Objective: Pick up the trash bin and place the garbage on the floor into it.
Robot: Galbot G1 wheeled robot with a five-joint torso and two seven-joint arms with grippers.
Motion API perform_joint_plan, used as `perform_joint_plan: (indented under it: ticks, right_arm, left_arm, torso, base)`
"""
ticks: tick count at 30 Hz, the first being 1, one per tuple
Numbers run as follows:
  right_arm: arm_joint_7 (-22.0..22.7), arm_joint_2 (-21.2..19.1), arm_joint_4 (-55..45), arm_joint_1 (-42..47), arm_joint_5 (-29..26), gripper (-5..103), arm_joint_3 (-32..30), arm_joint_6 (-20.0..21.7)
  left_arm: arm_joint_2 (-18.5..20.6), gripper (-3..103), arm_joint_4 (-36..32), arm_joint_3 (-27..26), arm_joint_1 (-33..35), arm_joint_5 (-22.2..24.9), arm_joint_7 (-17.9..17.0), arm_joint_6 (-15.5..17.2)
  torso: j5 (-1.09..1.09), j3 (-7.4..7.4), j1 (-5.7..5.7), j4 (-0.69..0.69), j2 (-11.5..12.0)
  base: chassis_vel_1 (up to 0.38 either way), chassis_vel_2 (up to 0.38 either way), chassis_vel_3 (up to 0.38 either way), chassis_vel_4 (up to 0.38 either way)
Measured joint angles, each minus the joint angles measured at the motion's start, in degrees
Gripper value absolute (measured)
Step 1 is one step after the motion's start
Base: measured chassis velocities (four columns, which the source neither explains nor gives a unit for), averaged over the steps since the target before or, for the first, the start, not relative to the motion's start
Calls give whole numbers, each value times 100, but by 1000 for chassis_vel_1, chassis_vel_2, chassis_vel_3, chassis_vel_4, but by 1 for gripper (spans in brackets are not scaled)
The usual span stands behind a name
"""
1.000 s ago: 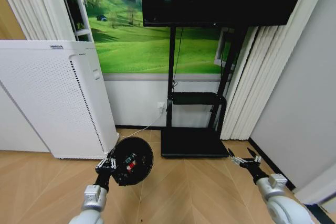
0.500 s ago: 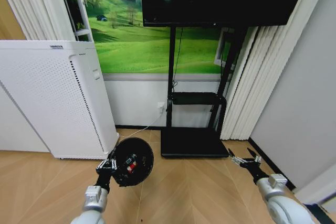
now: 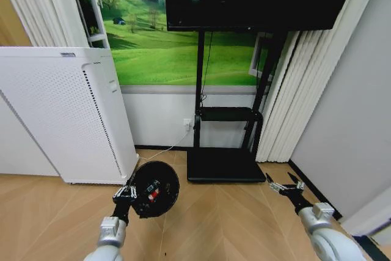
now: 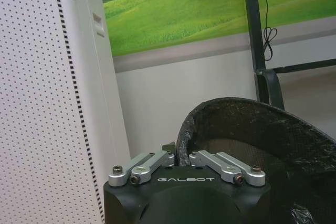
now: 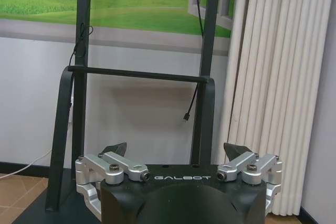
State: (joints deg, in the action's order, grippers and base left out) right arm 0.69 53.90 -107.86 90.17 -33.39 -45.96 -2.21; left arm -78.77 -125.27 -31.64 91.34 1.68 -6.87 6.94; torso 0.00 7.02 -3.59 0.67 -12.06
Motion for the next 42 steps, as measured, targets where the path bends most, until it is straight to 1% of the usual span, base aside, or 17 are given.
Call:
perform_joint_plan:
  ticks: [9, 14, 19, 23, 24, 25, 30, 34, 35, 36, 39, 40, 42]
  right_arm:
    - [3, 0, 1, 2, 2, 100, 1, -1]
    - [4, 0, 1, 0, 2, 100, 1, -1]
    - [5, 0, 1, 0, 2, 100, 1, -1]
    - [5, 0, 1, 0, 2, 100, 1, -1]
    - [5, 0, 1, 0, 2, 100, 1, -1]
    - [5, 0, 1, 0, 3, 100, 1, -1]
    - [5, 0, 1, 0, 2, 100, 1, -1]
    - [5, 0, 1, 0, 2, 100, 2, -1]
    - [5, 0, 1, 0, 3, 100, 2, -1]
    - [5, 0, 2, 0, 3, 100, 2, -1]
    - [5, -1, 2, 0, 3, 100, 1, -2]
    - [5, 0, 2, 0, 3, 100, 2, -1]
    - [4, 0, 1, 0, 3, 100, 3, -1]
  left_arm:
    - [-3, 6, 54, 9, -24, -5, 1, 0]
    - [-19, 6, 111, 20, -56, -13, 1, -1]
    - [-37, 6, 158, 48, -80, -28, 2, -1]
    - [-40, 6, 178, 53, -97, -31, 2, -1]
    - [-41, 6, 187, 56, -104, -32, 2, 0]
    - [-41, 6, 191, 58, -112, -32, 2, -1]
    - [-41, 6, 192, 59, -114, -32, 2, -1]
    - [-42, 6, 206, 61, -123, -33, 4, -1]
    - [-40, 6, 211, 62, -130, -34, 3, -1]
    - [-39, 6, 215, 63, -135, -34, 3, 0]
    - [-37, 6, 224, 67, -141, -34, 4, 2]
    - [-37, 6, 234, 70, -140, -35, 3, 3]
    - [-39, 6, 237, 103, -114, -38, -6, 4]
  torso:
    - [-1, -2, 2, 0, -1]
    - [0, 1, -1, -2, 0]
    - [1, 1, -1, 0, 0]
    - [0, 0, -1, 0, 0]
    - [0, 0, 0, -1, 0]
    - [0, -1, 1, 2, -1]
    - [0, -1, 0, 1, 0]
    - [0, 0, 0, -4, 0]
    - [-3, -1, 1, 0, 0]
    - [0, 0, 0, -1, 0]
    - [-2, -1, 1, 1, 0]
    - [-1, -1, 1, -1, 0]
    - [-1, 0, 0, -1, 0]
  base:
    - [111, -122, -128, 97]
    - [-47, 35, 41, -41]
    - [7, 50, -17, -65]
    - [118, 68, -99, -85]
    - [138, 117, -175, -150]
    - [197, 169, -175, -190]
    - [212, 188, -184, -183]
    - [206, 230, -201, -234]
    - [232, 211, -230, -244]
    - [247, 236, -225, -228]
    - [243, 257, -244, -244]
    - [245, 249, -234, -202]
    - [158, 155, -223, -154]
